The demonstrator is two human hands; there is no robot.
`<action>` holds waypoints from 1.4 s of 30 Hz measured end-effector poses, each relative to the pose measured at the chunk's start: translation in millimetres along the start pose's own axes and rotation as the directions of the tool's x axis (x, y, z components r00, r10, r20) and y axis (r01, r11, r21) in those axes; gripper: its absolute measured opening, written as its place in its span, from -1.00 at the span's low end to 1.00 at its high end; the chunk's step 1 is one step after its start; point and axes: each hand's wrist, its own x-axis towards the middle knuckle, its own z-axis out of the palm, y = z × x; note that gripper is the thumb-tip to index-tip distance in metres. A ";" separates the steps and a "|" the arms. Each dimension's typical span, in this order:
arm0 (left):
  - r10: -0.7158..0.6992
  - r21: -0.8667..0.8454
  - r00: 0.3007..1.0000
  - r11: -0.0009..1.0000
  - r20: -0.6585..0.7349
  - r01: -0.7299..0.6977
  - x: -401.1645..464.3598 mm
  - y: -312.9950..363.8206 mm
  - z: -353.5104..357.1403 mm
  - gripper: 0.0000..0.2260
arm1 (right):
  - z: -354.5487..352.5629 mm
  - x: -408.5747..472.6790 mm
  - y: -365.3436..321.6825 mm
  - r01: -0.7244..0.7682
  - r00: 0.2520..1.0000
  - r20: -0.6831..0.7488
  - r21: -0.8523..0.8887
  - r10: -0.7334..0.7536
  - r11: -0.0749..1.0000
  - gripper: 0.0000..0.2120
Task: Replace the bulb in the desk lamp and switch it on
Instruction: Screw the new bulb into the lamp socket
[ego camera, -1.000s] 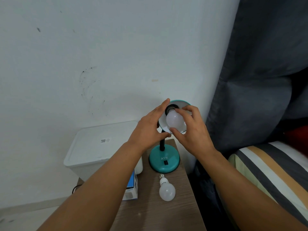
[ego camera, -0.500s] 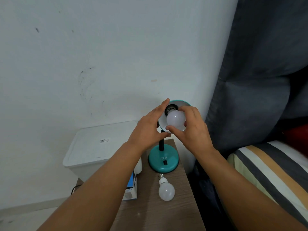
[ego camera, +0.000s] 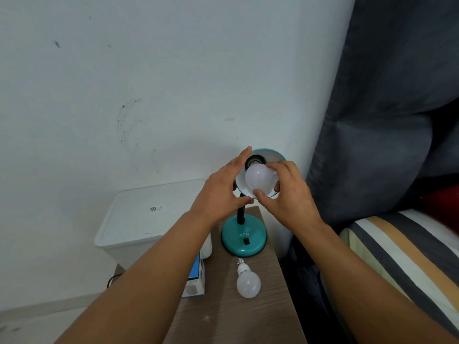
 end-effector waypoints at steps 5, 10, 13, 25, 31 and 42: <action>0.002 -0.002 1.000 1.000 0.005 -0.002 -0.2 0.5 -0.6 -0.05 | 1.3 -2.3 -1.0 0.038 0.999 0.021 0.023 -0.039 0.999 -0.35; -0.007 0.004 1.000 1.000 0.005 0.007 0.6 1.8 0.0 -0.04 | 1.3 1.0 -2.7 0.005 0.999 -0.039 0.059 -0.003 0.998 -0.35; -0.010 -0.006 1.000 1.000 0.002 0.010 0.5 1.5 0.5 -0.05 | 2.2 0.0 -2.2 0.040 0.999 -0.025 0.057 -0.039 0.998 -0.35; -0.011 0.018 1.000 1.000 0.006 0.011 1.2 1.9 1.3 -0.03 | 1.6 3.1 -1.9 -0.028 0.999 -0.031 0.015 0.028 1.000 -0.44; -0.002 0.017 1.000 1.000 0.002 0.002 0.9 1.0 0.2 -0.04 | -0.4 4.2 -4.8 -0.002 0.999 -0.038 0.042 0.003 0.999 -0.38; 0.005 -0.007 1.000 1.000 -0.006 -0.005 0.6 -0.3 1.3 -0.05 | 0.2 4.7 -3.9 -0.080 0.997 -0.001 -0.037 0.080 0.996 -0.37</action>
